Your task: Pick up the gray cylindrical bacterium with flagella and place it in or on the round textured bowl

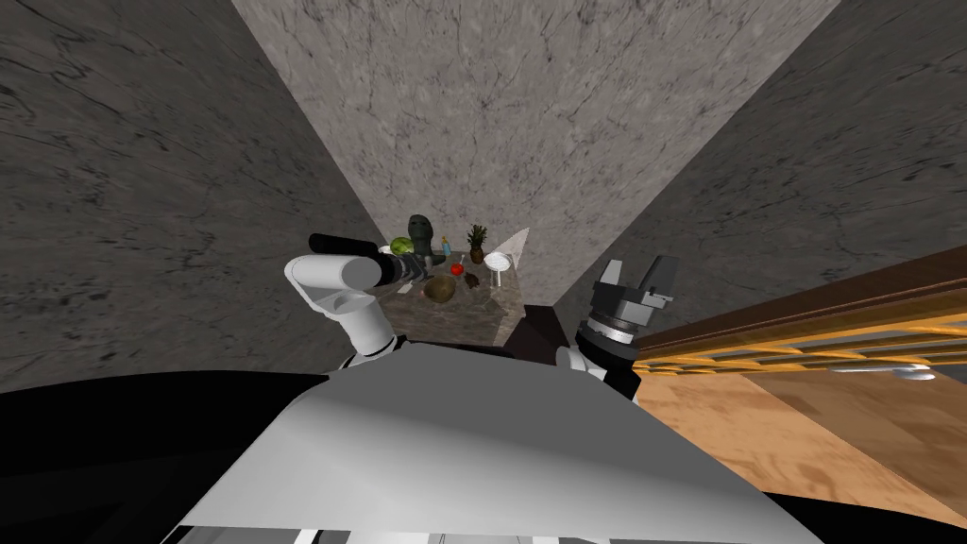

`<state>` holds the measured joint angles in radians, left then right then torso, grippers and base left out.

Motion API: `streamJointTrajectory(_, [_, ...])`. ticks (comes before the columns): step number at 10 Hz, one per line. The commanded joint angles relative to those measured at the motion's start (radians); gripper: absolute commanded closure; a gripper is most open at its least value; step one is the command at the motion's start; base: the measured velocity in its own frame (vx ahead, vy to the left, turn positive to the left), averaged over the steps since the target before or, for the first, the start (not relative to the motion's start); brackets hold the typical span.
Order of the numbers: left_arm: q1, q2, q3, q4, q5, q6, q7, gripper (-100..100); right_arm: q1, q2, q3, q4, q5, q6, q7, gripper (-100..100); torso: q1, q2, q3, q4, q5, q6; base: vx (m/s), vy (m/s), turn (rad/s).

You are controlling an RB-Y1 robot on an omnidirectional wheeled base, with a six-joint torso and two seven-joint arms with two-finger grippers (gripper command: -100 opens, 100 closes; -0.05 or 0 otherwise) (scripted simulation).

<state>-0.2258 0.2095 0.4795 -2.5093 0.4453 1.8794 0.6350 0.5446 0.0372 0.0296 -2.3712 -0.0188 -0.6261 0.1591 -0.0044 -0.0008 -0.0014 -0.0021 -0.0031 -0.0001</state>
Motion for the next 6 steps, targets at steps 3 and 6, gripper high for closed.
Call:
streamJointTrajectory(3, [0.0,0.0,0.0,0.0,0.0,0.0,0.0,-100,0.0,0.0,0.0,0.0,0.0,0.0,0.0,0,0.0,0.001,0.0,0.0,0.0,0.0,0.0,0.0,0.0])
streamJointTrajectory(6, [-0.033,0.077,0.027,0.008,0.063,0.037,0.06,-100,0.0,0.0,0.0,0.0,0.0,0.0,0.0,0,-0.001,0.001,0.0,0.0,0.0,0.0,-0.004,-0.008,-0.037])
